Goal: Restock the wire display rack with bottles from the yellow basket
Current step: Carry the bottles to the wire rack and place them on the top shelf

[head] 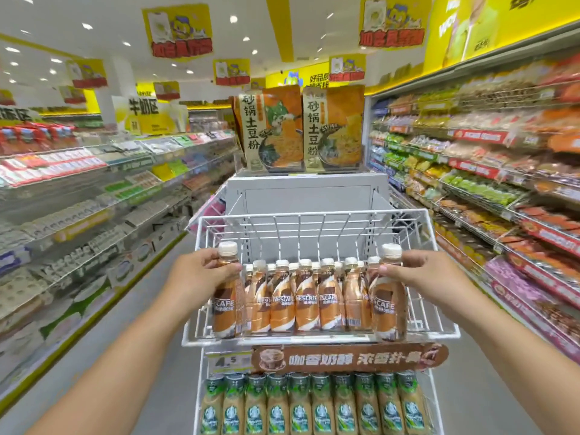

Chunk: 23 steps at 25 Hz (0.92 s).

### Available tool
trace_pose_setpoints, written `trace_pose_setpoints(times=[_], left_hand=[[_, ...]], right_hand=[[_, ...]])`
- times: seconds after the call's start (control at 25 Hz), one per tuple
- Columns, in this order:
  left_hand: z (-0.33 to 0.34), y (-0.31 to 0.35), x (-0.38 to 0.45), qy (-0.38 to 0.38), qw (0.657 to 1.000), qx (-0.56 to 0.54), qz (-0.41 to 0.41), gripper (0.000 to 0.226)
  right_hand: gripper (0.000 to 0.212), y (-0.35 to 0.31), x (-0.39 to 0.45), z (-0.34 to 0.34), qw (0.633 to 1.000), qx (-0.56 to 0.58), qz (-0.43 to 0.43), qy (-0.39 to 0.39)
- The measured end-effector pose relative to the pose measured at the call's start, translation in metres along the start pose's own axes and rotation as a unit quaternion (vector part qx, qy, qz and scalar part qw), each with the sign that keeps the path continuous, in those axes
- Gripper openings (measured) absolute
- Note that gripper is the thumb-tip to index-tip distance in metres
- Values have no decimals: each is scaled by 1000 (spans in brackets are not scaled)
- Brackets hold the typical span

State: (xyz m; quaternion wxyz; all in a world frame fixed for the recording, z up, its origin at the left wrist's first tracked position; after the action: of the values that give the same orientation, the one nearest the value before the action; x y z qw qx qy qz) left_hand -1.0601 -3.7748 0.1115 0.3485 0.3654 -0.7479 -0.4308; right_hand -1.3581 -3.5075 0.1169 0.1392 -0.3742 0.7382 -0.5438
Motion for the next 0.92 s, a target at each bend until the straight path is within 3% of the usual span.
trace_pose_setpoints(times=[0.16, 0.28, 0.44, 0.56, 0.8, 0.92], left_hand=[[8, -38, 49, -36, 999, -6, -6, 40], [13, -46, 64, -42, 999, 5, -16, 20], [20, -44, 74, -28, 1000, 1, -3, 20], [27, -50, 82, -10, 998, 65, 3, 11], [38, -65, 90, 29, 992, 117, -43, 14], [42, -77, 96, 38, 987, 140, -68, 26]], right_hand=[[21, 12, 26, 2, 999, -29, 27, 35], [36, 32, 45, -6, 995, -64, 57, 58], [25, 45, 63, -23, 988, -95, 88, 78], [41, 56, 74, -25, 977, -159, 102, 96], [38, 82, 100, -9, 961, -238, 123, 72], [38, 94, 109, -4, 953, -255, 150, 72]])
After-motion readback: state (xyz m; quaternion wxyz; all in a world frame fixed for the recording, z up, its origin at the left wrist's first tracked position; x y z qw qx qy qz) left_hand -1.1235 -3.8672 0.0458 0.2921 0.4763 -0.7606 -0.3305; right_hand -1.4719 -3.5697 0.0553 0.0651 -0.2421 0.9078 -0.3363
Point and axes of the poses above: each hand's wrist, its own x-axis towards the middle knuckle, its own z-axis out of the palm, y = z × x, the point moved 6 cm from there along x, towards the middle knuckle, and after that the axes turned 2 degrees about x, right-handed, at the moved point
